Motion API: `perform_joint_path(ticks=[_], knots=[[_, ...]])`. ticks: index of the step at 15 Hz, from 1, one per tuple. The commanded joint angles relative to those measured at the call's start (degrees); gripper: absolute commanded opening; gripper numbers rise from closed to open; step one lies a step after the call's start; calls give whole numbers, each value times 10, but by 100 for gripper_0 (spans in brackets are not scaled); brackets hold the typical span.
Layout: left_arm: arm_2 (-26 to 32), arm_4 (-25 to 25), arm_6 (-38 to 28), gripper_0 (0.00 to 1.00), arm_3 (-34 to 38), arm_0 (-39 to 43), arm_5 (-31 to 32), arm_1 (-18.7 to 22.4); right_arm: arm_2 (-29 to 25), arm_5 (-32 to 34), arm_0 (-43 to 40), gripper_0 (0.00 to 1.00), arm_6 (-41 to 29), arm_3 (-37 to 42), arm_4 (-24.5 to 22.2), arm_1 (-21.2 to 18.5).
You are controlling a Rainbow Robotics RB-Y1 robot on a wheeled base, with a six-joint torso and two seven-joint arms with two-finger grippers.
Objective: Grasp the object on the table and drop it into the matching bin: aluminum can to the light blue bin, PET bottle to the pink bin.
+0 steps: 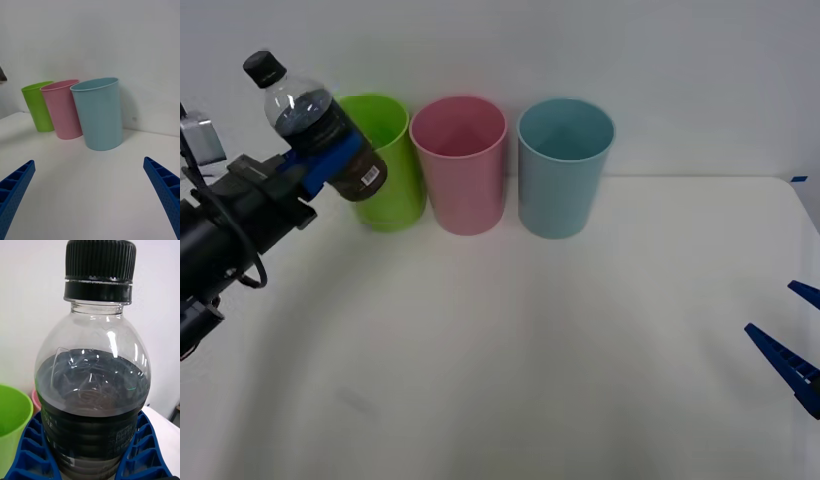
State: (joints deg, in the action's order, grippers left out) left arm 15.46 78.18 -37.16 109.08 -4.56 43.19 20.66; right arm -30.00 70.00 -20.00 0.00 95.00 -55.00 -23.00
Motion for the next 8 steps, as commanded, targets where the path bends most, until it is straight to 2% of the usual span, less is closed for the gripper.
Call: perform_joint_path(ticks=[1, 5, 8], knots=[[-4, 58, -50, 0, -4, -43, -17, -1, 0, 0, 0, 100, 0, 0, 0, 0], [-16, 140, -56, 0, -77, -135, -21, -15, 0, 0, 0, 100, 0, 0, 0, 0], [-32, 180, -52, 0, -135, -195, -28, -19, 0, 0, 0, 100, 0, 0, 0, 0]])
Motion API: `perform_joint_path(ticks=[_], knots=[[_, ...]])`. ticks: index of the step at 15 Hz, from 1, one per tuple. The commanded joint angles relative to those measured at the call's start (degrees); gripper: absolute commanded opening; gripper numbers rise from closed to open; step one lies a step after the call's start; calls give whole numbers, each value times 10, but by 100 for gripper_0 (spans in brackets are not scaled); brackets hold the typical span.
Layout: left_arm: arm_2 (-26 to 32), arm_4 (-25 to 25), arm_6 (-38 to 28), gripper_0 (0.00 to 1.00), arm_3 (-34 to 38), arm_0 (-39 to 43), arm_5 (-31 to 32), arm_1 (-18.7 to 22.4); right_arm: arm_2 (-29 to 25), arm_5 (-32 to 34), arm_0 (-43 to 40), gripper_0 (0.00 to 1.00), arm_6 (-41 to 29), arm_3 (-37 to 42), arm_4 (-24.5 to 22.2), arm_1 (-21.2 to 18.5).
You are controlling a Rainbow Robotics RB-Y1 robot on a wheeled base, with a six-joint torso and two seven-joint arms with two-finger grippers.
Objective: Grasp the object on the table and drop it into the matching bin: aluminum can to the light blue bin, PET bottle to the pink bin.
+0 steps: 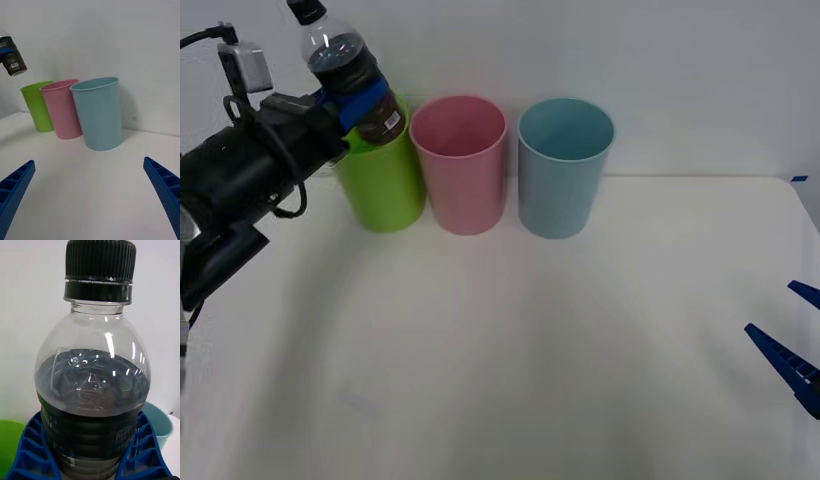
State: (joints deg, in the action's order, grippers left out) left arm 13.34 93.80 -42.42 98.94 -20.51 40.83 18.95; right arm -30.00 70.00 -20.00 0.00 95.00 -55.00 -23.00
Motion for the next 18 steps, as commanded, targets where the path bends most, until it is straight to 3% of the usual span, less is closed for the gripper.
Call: perform_joint_path(ticks=[1, 8, 18], knots=[[-16, 36, 1, 0, -59, -57, -9, -6, 0, 0, 0, 100, 0, 0, 0, 0], [-20, 123, 11, 0, -198, -184, -10, -45, 0, 0, 0, 100, 0, 0, 0, 0], [-12, 194, 10, 0, -221, -224, -15, -93, 0, 0, 0, 100, 0, 0, 0, 0]])
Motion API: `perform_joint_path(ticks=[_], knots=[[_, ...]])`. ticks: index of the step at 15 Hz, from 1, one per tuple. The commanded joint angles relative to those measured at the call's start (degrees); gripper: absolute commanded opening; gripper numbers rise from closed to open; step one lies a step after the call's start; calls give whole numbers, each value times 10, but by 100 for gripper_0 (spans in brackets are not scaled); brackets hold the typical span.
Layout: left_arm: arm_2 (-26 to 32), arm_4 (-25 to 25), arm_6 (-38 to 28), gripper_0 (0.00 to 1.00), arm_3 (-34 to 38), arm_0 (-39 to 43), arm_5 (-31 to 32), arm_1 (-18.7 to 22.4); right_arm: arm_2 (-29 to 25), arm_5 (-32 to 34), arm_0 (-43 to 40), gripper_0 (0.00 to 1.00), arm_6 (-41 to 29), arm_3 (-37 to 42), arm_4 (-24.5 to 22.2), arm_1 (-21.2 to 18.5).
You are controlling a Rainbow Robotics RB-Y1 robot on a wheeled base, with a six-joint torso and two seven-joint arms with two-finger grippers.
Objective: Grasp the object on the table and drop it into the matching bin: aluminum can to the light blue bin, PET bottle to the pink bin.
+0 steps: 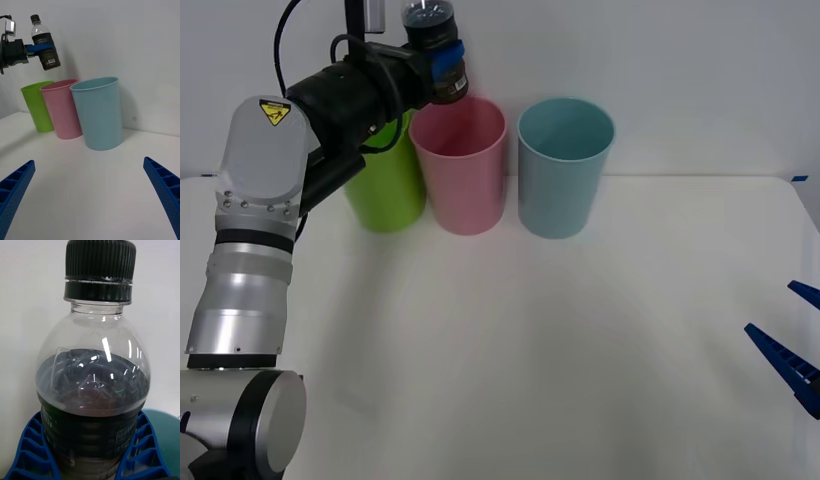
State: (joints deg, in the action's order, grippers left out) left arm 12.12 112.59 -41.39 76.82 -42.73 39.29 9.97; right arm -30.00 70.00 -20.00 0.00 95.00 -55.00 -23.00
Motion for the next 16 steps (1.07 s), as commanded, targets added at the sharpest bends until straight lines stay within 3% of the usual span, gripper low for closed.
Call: perform_joint_path(ticks=[1, 4, 5, 6, 7, 8, 16], knots=[[0, 7, 1, 0, 0, -2, 0, -4, 0, 0, 0, 100, 0, 0, 0, 0], [0, 7, 1, 1, 0, -2, 0, -8, 0, 0, 0, 100, 0, 0, 0, 0], [-1, 7, 1, 7, 0, -2, -1, -8, 0, 0, 0, 100, 0, 0, 0, 0], [0, 7, 2, 23, 0, -2, -1, -8, 0, 0, 0, 100, 0, 0, 0, 0], [-1, 7, 0, 84, 0, -2, -3, -8, 0, 0, 0, 100, 0, 0, 0, 0], [-1, 7, 1, 100, 0, -2, -5, -8, 0, 0, 0, 100, 0, 0, 0, 0], [0, -16, 0, 100, -1, 1, -5, -7, 0, 0, 0, 100, 0, 0, 0, 0]])
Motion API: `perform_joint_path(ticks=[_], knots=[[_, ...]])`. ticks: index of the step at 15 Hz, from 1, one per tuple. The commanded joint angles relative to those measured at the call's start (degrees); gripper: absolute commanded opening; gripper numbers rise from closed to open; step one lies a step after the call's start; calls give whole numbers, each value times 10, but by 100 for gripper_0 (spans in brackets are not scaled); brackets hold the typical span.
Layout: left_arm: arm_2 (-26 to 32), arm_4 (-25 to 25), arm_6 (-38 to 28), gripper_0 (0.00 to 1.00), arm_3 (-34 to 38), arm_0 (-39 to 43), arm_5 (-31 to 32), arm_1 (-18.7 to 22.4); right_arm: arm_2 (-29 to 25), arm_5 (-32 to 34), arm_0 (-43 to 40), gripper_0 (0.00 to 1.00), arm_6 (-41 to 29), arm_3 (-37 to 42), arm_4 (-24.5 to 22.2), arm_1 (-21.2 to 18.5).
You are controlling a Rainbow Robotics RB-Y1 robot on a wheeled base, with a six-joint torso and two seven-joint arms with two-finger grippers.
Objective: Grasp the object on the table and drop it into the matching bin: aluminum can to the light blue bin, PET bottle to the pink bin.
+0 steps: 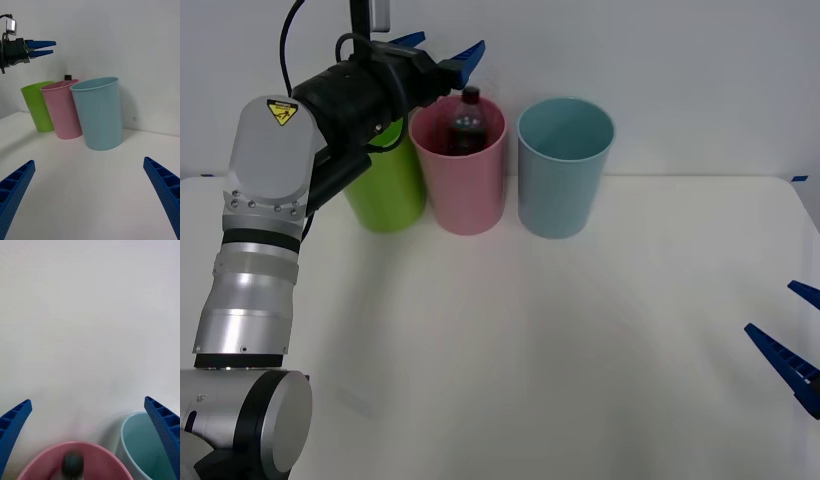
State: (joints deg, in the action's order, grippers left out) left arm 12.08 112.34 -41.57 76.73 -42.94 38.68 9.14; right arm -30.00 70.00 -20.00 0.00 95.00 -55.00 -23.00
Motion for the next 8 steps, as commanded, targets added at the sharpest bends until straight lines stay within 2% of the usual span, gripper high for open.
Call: perform_joint_path(ticks=[1, 4, 8], knots=[[1, -24, 4, 100, 0, 8, 1, 1, 0, 0, 0, 100, 0, 0, 0, 0], [-4, -82, 48, 100, 4, 32, 1, 18, 0, 0, 0, 100, 0, 0, 0, 0], [-19, -147, 52, 100, 40, 79, 2, 59, 0, 0, 0, 100, 0, 0, 0, 0]])
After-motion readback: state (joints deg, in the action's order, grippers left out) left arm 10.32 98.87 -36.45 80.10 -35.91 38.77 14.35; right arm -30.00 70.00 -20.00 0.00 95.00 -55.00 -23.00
